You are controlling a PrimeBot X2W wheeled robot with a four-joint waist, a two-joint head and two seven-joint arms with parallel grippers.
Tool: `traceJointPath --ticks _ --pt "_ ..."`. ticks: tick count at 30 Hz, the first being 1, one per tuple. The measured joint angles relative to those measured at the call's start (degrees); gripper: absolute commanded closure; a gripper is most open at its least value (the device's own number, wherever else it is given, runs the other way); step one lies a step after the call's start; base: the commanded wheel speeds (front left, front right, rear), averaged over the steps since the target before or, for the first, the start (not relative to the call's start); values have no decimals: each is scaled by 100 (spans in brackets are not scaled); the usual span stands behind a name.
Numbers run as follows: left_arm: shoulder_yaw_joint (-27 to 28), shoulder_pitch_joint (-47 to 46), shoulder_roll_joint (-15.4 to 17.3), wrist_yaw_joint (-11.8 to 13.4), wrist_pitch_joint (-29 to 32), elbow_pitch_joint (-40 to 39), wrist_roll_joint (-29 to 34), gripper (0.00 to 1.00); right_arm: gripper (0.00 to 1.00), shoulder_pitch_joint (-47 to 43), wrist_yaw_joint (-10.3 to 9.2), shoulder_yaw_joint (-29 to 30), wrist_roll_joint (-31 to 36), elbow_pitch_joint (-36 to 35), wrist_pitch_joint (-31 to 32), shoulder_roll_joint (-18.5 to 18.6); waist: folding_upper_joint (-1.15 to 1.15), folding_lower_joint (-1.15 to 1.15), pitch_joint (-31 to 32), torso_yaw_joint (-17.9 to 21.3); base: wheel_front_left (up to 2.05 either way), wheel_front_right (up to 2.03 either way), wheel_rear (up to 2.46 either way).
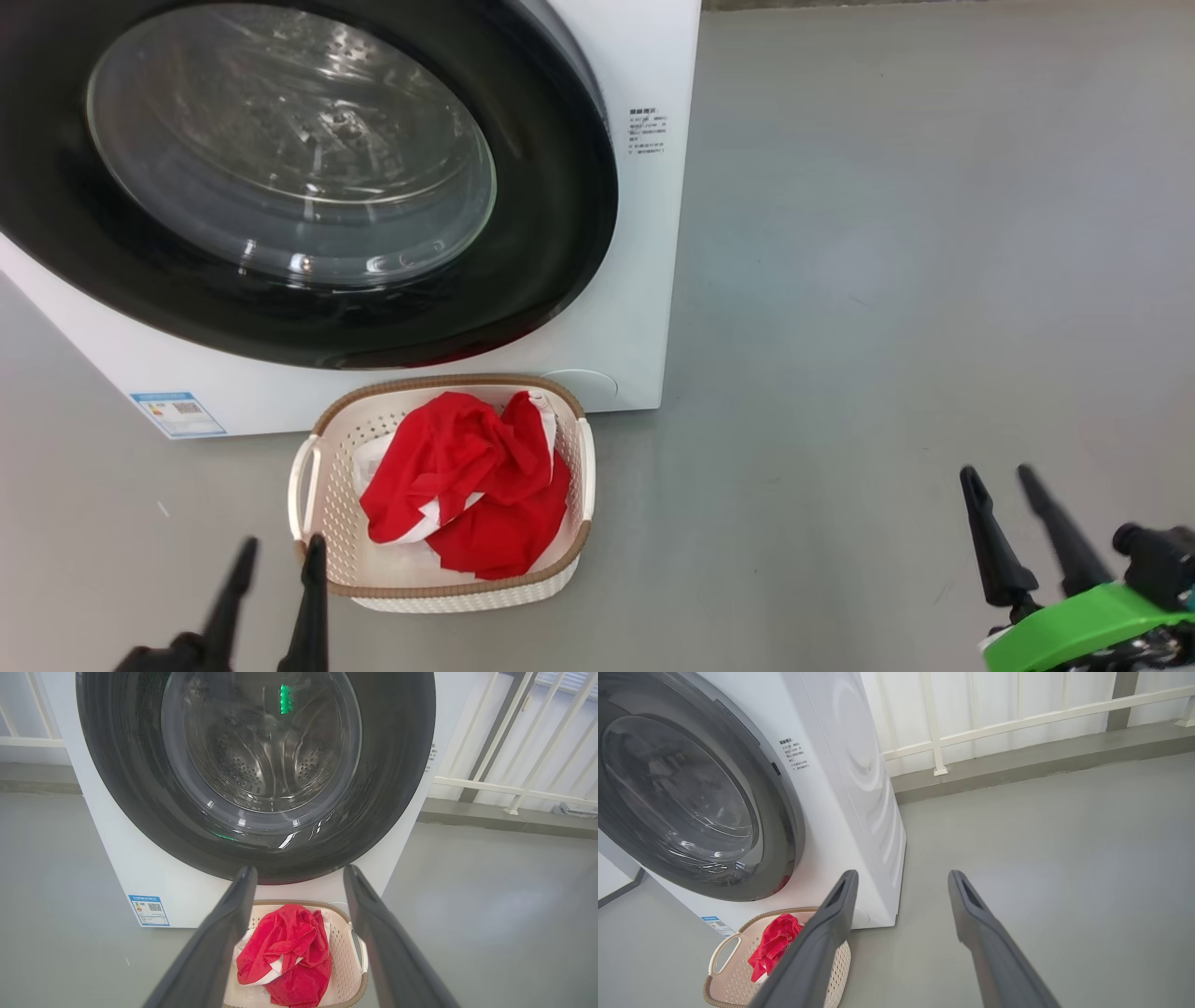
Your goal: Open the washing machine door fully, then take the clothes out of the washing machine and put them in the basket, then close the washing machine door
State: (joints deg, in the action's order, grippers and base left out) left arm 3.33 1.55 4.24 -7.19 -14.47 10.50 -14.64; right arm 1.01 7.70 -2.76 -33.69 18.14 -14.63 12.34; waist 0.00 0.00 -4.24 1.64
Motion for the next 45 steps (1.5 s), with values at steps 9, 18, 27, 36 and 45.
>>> traceJointPath --ticks 9,18,27,36,45 --pt "-53 81 -210 10 37 622 -1 100 100 -149 1 -60 -4 589 3 -428 0 0 -1 1 0 0 0" --pt "-57 90 -227 10 188 660 -504 100 100 -197 1 -16 -377 586 147 -490 0 2 40 -11 0 0 0" --pt "-49 85 -227 10 336 659 -1066 100 100 -193 1 31 -815 531 299 -516 0 1 59 -23 0 0 0" --pt "-35 75 -227 10 479 656 -1603 100 100 -188 1 93 -1226 469 434 -544 0 1 88 -35 0 0 0" --pt "-23 36 -227 10 591 652 -2168 100 100 -182 1 199 -1639 402 582 -573 0 1 117 -47 0 0 0"
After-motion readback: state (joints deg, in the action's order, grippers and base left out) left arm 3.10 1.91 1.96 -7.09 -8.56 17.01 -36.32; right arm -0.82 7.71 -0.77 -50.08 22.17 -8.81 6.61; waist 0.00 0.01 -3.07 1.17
